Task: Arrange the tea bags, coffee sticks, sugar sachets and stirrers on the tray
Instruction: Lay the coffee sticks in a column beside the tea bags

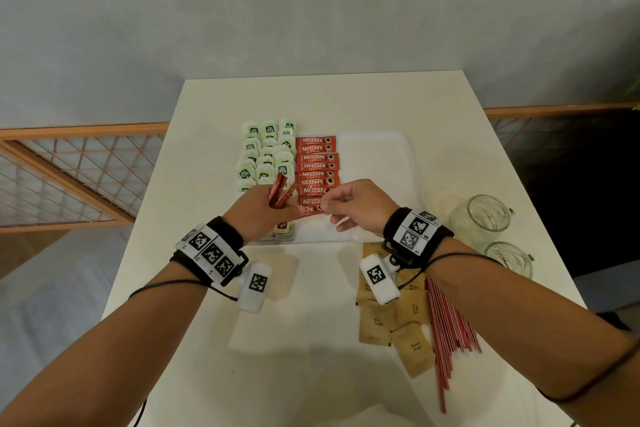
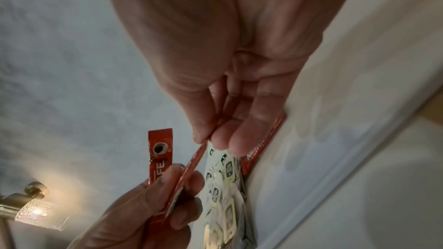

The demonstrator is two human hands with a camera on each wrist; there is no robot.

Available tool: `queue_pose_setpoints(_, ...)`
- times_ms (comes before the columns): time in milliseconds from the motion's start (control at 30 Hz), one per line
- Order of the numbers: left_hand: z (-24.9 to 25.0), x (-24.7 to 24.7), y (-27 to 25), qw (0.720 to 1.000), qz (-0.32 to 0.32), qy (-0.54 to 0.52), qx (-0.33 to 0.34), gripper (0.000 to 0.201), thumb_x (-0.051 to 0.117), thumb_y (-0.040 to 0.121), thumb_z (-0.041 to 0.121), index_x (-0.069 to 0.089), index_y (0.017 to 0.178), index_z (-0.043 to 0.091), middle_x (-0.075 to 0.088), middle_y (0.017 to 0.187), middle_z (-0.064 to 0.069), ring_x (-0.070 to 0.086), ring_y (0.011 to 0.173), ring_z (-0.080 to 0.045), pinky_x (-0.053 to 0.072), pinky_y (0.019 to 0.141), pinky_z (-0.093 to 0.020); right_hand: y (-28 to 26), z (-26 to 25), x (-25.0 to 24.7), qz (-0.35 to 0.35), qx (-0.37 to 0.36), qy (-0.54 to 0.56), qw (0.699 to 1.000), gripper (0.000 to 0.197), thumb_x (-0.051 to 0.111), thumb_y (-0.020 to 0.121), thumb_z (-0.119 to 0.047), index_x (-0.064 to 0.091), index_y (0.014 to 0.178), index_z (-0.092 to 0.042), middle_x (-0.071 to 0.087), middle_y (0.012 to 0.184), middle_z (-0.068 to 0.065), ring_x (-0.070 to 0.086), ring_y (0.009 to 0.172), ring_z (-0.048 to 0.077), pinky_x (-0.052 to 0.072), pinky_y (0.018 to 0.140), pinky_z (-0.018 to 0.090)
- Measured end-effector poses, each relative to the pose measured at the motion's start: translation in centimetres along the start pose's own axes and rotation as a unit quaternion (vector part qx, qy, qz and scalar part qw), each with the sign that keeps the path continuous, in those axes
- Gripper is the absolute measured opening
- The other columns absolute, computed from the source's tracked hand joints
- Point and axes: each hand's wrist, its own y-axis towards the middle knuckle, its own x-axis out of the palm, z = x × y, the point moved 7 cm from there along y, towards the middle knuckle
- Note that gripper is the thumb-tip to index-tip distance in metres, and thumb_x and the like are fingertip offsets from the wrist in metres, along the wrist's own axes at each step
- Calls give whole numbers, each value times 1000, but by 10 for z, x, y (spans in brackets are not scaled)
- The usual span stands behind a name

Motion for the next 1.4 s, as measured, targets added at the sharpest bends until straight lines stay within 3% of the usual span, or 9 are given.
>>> queue_pose_setpoints(133,-5,-6,1,999,12,-29,-14,20,77,87,18,61,78,9,55,61,6,45,44,-1,37,51,-13,-1,6,-8,28,-6,1,1000,22,76,90,-14,73,111,-7,75,90,10,69,71,14,62,65,31)
queue_pose_setpoints(300,-5,-5,2,998,40,-45,-5,22,73,90,12,55,78,8,52,56,8,45,42,0,37,48,-10,-4,8,-10,29,-13,-40,999,15,72,94,-18,73,104,-7,74,86,8,69,69,16,60,64,30)
queue_pose_setpoints(500,-20,-12,2,992,69,-83,-59,14,66,92,16,66,89,3,67,75,-4,63,61,-10,44,57,-25,-2,22,-28,85,19,-60,994,10,71,94,-16,71,100,-7,73,82,11,67,61,17,57,59,30)
queue_pose_setpoints(767,-26,-10,-5,982,47,-159,-88,20,50,96,-1,66,104,7,76,92,-5,64,67,-14,41,54,-24,7,33,-26,109,57,-104,987,9,74,92,-19,72,96,-12,76,79,8,69,59,17,53,56,28)
queue_pose_setpoints(967,-20,-9,-8,993,25,-106,-50,16,57,96,5,69,102,15,78,99,0,72,77,-16,47,56,-22,9,30,-20,127,63,-133,981,11,76,90,-25,71,93,-15,76,75,4,69,55,14,51,51,22)
queue_pose_setpoints(1100,-20,-7,-9,996,18,-70,-46,7,64,95,8,70,99,7,78,83,5,72,72,-11,46,51,-17,9,27,-18,136,62,-146,978,14,75,90,-25,71,93,-12,76,73,4,68,52,13,48,46,17)
queue_pose_setpoints(1200,-20,-3,-10,998,-5,-44,-43,13,69,93,11,69,99,0,75,73,-2,67,63,-12,45,52,-17,9,26,-20,149,63,-151,975,17,76,90,-27,65,95,-14,75,72,5,67,52,13,49,47,19)
queue_pose_setpoints(1333,-18,2,-13,995,-12,-85,-57,28,73,90,12,61,106,-8,74,91,-22,66,68,-20,45,49,-15,5,24,-22,160,56,-161,972,21,72,92,-34,59,96,-18,74,71,3,67,51,12,52,50,23)
queue_pose_setpoints(1400,-14,7,-16,991,-22,-113,-65,28,74,88,8,60,102,-11,69,82,-20,63,61,-15,44,47,-15,3,16,-21,154,33,-176,972,22,69,93,-40,61,96,-20,74,71,0,67,50,11,51,51,24)
